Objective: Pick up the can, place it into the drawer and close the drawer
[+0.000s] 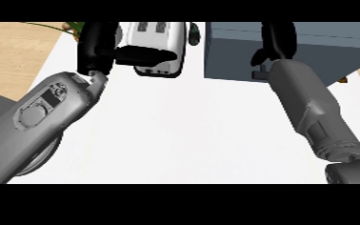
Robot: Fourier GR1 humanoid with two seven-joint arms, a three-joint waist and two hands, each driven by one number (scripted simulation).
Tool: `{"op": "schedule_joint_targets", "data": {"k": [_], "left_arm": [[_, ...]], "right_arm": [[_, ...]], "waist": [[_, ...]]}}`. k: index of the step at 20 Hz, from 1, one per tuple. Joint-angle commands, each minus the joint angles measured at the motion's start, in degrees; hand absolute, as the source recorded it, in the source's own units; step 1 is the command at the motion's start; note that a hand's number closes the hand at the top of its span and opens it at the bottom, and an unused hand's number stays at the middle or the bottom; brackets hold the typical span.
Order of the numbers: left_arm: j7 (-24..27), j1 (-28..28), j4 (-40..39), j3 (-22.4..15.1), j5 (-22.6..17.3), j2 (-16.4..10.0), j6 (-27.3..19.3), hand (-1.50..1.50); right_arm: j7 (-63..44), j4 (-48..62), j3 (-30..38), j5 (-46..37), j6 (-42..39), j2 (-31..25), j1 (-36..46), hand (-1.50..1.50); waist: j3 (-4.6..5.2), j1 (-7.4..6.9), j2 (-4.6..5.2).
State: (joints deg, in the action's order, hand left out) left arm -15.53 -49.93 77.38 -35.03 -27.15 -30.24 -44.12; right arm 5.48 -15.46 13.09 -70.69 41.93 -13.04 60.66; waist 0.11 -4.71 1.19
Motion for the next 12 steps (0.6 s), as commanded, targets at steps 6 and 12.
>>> {"op": "schedule_joint_targets", "data": {"k": [6, 12], "left_arm": [[1.12, 3.45, 1.76, 1.08, 0.51, -1.59, 1.57, -1.5], [1.26, 5.79, 3.32, 0.88, 1.31, -0.94, -0.04, -1.5]], "right_arm": [[8.91, -0.89, 7.54, 9.5, -3.17, 2.61, 6.68, -1.5], [16.28, -2.51, 14.83, 18.45, -5.18, 5.42, 5.99, -1.5]], "waist": [[-0.38, -0.71, 0.69], [-0.43, -0.07, 0.19]]}}
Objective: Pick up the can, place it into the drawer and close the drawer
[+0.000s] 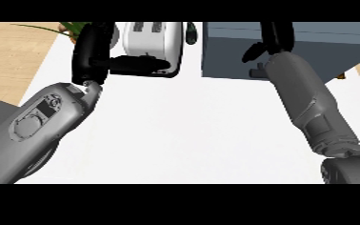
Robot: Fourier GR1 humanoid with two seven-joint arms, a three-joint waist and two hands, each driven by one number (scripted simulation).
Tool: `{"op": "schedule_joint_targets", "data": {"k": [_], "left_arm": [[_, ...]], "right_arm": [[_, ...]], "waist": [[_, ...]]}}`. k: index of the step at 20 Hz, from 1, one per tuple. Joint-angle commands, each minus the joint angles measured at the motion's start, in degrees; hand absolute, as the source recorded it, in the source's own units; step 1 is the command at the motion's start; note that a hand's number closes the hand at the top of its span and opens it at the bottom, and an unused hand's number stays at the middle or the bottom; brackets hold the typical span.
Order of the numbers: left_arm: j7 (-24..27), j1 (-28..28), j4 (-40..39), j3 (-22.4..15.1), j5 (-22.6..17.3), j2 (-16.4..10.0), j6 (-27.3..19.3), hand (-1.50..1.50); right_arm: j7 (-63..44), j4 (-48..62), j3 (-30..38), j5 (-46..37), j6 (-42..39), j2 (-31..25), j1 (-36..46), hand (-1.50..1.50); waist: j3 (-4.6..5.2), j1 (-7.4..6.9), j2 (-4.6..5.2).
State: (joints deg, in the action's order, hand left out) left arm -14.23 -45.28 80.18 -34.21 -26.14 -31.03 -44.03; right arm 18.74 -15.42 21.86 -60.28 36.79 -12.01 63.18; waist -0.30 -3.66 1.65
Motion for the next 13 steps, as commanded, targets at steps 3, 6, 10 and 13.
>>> {"op": "schedule_joint_targets", "data": {"k": [3, 6, 10, 13], "left_arm": [[0.72, 2.87, 1.08, 2.3, -0.95, -2.3, 2.03, -1.5], [2.45, 5.92, 1.75, 1.14, 0.64, -1.5, 0.33, -1.5], [3.32, 6.97, 2.2, 2.11, 0.82, -1.03, 0.7, -1.5], [4.42, 8.44, 2.38, 3.18, 0.95, -0.26, 1.53, -1.5]], "right_arm": [[5.51, -3.22, 8.89, 11.55, -4.06, 3.76, 5.24, -1.5], [8.16, -3.51, 13.11, 16.63, -6.28, 5.07, 4.75, -1.5], [9.97, -3.33, 16.6, 21.18, -10.11, 6.25, 5.52, -1.5], [10.34, -2.55, 16.77, 21.6, -8.81, 7.13, 5.76, -1.5]], "waist": [[0.12, -0.37, -0.64], [0.11, -0.34, -0.67], [0.18, 0.78, -0.81], [0.24, 0.82, -0.74]]}}
